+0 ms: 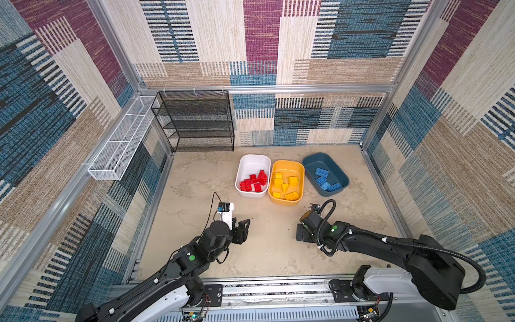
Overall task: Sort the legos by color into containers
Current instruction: 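Grasp the blue 2x4 brick on the table with right while left withdraws, then carry the blue brick into the teal tub and open the right gripper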
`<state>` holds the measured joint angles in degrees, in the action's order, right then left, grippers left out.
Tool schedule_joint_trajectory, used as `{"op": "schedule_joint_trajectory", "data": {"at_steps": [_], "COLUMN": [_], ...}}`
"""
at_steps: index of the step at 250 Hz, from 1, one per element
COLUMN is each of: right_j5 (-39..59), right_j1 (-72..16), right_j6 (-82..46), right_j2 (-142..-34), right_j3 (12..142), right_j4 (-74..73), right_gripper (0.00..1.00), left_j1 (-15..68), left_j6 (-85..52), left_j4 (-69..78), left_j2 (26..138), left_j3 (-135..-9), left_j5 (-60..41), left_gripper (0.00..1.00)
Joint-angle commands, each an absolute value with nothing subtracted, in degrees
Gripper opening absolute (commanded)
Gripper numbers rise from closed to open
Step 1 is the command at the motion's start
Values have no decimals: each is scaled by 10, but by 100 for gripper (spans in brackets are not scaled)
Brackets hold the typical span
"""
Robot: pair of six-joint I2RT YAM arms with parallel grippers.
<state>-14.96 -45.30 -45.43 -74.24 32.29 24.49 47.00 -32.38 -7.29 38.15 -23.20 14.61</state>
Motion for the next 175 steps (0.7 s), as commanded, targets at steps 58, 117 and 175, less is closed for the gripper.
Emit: {"op": "schedule_joint_trajectory", "data": {"at_steps": [58,117,175], "right_j5": [-146,-133,-130], "right_j1": [-466,-468,-422], "right_j6": [-448,-436,-367], "right_j2": [-813,-798,-772], "right_j3": [343,364,462], "right_j4": [227,239,274], "right_gripper": [72,61,62], "left_j1": [470,470,469], "left_j6": [-312,-309,-311], "left_j4": [-87,-86,-93], "left_j2": [365,366,394], "left_j3": [-220,-227,-245], "left_j5": [165,169,183], "left_gripper": [66,66,70]}}
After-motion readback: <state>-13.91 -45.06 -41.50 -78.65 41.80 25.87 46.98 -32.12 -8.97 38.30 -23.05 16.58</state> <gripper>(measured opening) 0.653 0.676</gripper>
